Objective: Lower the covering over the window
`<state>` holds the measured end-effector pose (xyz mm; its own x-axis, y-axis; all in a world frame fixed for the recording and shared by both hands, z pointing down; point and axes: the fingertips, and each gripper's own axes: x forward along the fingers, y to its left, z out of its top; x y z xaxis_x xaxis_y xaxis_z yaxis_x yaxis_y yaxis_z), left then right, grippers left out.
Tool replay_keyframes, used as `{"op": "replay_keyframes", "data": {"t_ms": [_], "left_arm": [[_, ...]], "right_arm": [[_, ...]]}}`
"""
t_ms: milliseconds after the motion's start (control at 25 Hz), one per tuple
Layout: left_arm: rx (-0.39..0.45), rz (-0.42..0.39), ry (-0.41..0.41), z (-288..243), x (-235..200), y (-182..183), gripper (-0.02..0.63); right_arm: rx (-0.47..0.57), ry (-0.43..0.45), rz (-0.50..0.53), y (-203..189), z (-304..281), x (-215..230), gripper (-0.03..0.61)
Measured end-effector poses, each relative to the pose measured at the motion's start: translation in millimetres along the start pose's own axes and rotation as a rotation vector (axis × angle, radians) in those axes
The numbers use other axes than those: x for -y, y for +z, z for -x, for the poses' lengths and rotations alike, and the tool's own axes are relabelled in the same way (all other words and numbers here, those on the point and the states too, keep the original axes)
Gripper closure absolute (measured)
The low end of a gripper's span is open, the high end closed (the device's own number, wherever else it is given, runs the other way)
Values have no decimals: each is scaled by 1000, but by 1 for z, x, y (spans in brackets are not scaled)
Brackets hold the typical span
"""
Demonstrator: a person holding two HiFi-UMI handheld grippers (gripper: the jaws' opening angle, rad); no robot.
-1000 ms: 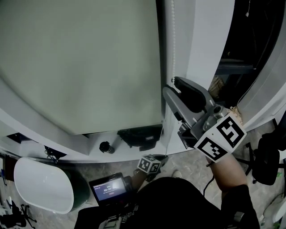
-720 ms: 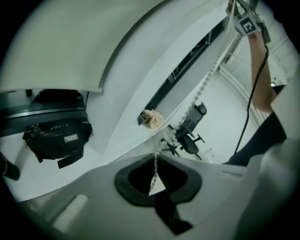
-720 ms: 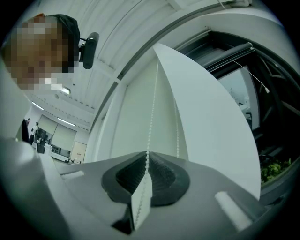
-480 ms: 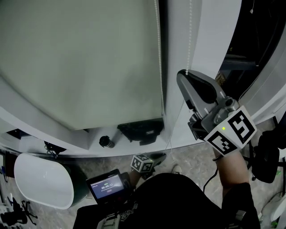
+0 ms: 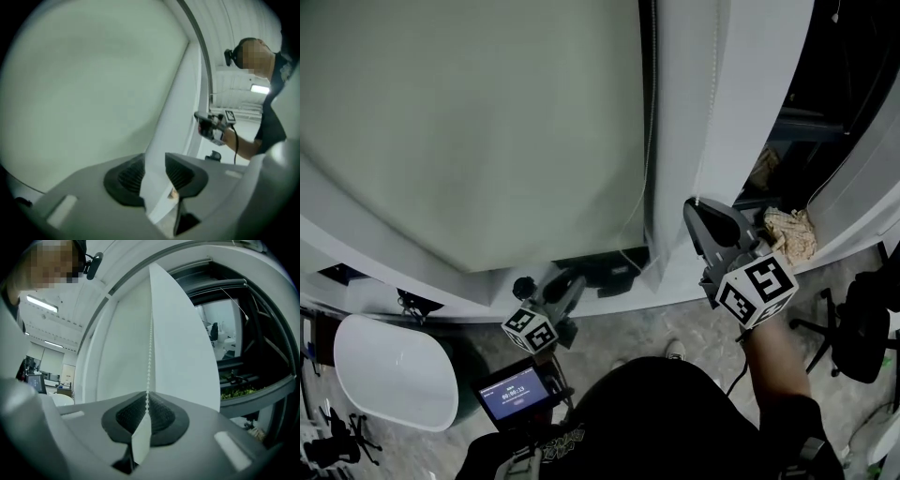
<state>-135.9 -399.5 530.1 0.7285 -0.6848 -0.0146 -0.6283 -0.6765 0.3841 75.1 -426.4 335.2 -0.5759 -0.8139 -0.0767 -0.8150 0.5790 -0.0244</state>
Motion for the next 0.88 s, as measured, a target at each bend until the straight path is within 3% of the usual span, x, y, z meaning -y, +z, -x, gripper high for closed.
{"op": "replay_keyframes", "data": {"t_ms": [120, 320, 440, 560, 760, 800, 840, 880], "left_arm": [[87, -21, -4, 0, 12, 55, 491], [156, -143, -233, -45, 97, 126, 500], [176, -163, -368, -69, 148, 152, 499], [188, -193, -462, -89, 189, 169, 499], [176, -279, -452, -124, 214, 186, 495], [158, -285, -432, -130, 212, 185, 517], [140, -281, -408, -135, 208, 183, 598], [122, -266, -388, -140, 202, 181, 601]], "right_arm": [[-14, 5, 33, -19, 3, -8, 565], [-172, 41, -54, -112, -1, -34, 565], [-337, 77, -99, -183, 7, -58, 564], [-396, 80, -107, -218, 14, -71, 563], [-410, 90, -103, -229, 17, -85, 563], [-418, 94, -99, -232, 19, -89, 563], [-425, 96, -93, -235, 20, -90, 563], [-432, 92, -89, -237, 23, -90, 563]]}}
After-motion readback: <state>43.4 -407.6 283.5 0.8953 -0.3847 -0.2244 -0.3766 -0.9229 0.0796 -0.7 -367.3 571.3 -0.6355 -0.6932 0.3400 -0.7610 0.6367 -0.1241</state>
